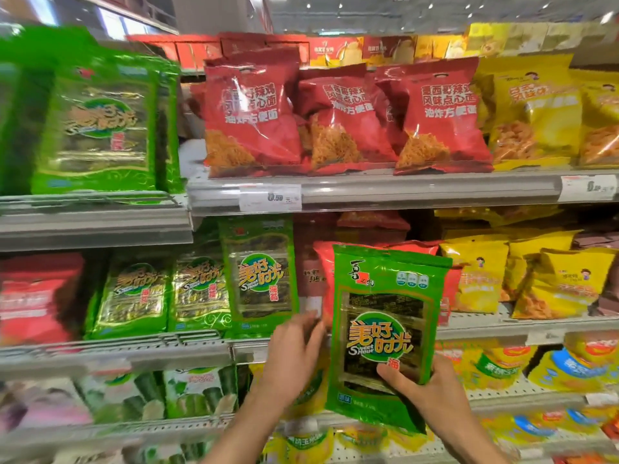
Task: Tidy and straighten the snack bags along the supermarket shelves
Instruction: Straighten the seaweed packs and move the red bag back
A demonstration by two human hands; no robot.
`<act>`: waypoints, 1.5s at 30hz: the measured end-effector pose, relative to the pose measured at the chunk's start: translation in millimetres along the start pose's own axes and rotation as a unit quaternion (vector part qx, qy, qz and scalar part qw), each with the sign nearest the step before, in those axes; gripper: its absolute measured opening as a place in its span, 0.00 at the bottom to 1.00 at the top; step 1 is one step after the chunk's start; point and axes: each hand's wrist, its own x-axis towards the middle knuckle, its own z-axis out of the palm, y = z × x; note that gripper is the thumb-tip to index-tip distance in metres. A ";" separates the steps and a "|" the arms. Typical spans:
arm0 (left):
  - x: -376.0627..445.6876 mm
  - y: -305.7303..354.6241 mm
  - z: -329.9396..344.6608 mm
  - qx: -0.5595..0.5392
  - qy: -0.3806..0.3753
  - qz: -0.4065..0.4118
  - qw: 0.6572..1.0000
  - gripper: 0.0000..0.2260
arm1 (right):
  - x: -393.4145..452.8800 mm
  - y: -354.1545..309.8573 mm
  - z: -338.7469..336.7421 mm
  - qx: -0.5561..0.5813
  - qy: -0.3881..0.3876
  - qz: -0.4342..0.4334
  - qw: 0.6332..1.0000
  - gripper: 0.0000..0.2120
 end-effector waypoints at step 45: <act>-87.9 -264.1 -266.6 0.320 0.048 -0.040 0.946 0.26 | 112.9 -124.8 450.7 0.035 -0.229 0.100 0.968 0.49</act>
